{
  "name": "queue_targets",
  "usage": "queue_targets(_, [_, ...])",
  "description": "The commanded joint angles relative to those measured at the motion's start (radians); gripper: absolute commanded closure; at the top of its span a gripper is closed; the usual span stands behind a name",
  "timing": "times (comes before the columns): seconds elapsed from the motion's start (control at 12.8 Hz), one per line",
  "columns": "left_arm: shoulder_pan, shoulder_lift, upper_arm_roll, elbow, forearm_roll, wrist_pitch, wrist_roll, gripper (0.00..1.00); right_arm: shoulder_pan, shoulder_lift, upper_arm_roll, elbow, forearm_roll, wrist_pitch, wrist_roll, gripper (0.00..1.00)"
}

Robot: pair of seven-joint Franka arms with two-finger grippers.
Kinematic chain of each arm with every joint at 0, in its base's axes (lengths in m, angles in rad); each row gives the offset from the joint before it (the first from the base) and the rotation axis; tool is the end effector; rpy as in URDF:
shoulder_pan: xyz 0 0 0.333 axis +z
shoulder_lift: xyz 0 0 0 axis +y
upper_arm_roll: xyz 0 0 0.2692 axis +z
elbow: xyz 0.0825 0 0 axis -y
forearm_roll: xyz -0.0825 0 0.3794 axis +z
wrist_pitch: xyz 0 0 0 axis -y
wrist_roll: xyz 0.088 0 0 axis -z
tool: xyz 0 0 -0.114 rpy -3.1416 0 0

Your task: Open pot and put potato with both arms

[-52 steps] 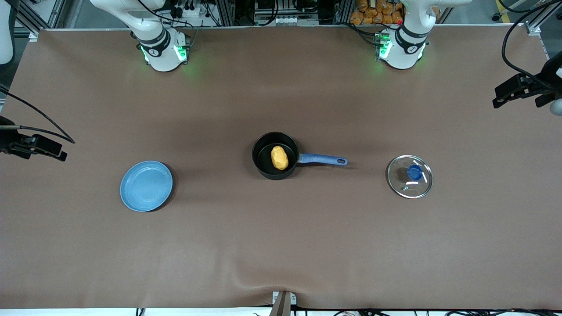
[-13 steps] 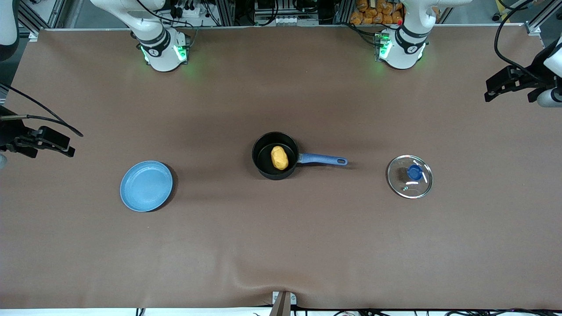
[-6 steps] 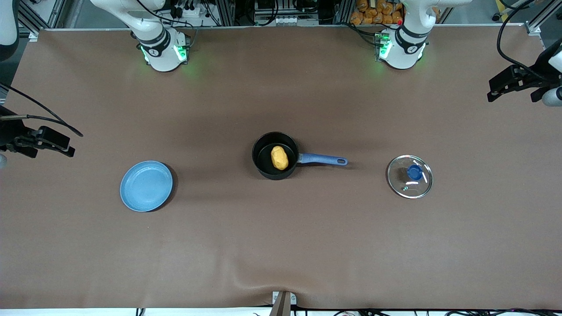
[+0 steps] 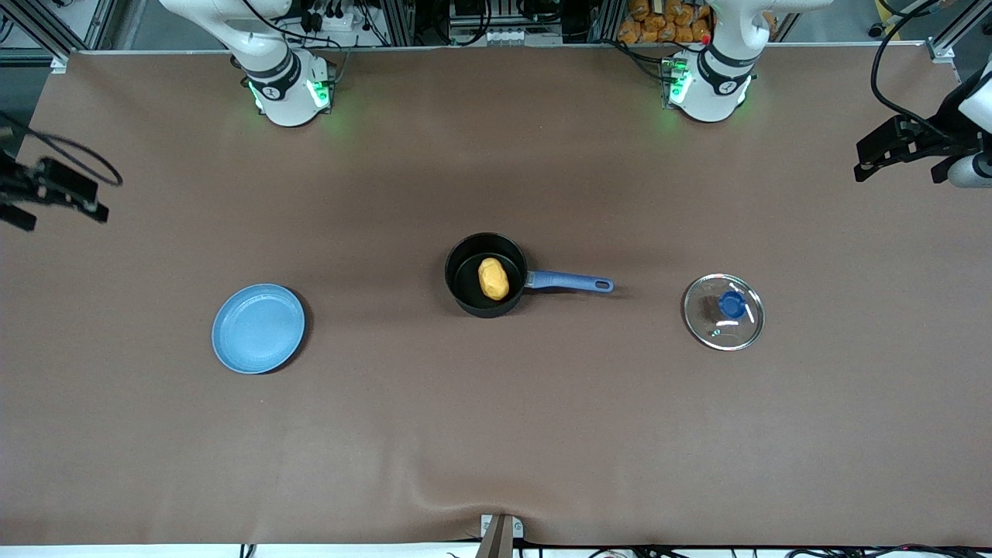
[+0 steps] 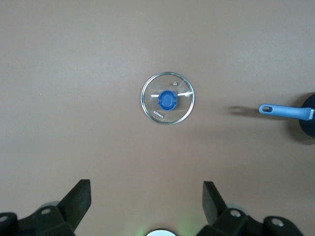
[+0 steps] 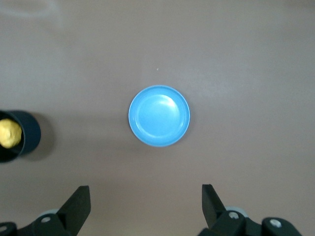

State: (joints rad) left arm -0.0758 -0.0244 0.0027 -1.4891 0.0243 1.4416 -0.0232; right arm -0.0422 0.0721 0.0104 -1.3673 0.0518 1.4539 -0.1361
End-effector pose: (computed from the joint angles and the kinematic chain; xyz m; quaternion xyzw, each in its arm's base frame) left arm 0.5286 -0.0357 0.6104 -0.9996 0.0235 0.0110 0.0126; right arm 0.5565 -0.0115 0.6145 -0.9981 -0.0553 -0.0094 0.0254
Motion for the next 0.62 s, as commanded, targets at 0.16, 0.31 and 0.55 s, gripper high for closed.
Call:
queue_targets(0.16, [0.013,-0.008,-0.004,-0.003,-0.003,-0.001,0.0,0.0,0.001,-0.061,0.005,-0.056,-0.015,-0.035,-0.031,0.0])
queue_targets(0.31, [0.013,-0.006,-0.004,-0.019,-0.003,0.005,-0.001,0.0,0.002,-0.08,0.006,-0.081,-0.015,-0.026,-0.031,0.0])
queue_targets(0.55, [0.014,0.006,-0.001,-0.013,-0.001,0.006,-0.001,0.0,0.002,-0.08,0.006,-0.084,-0.017,-0.023,-0.033,0.0])
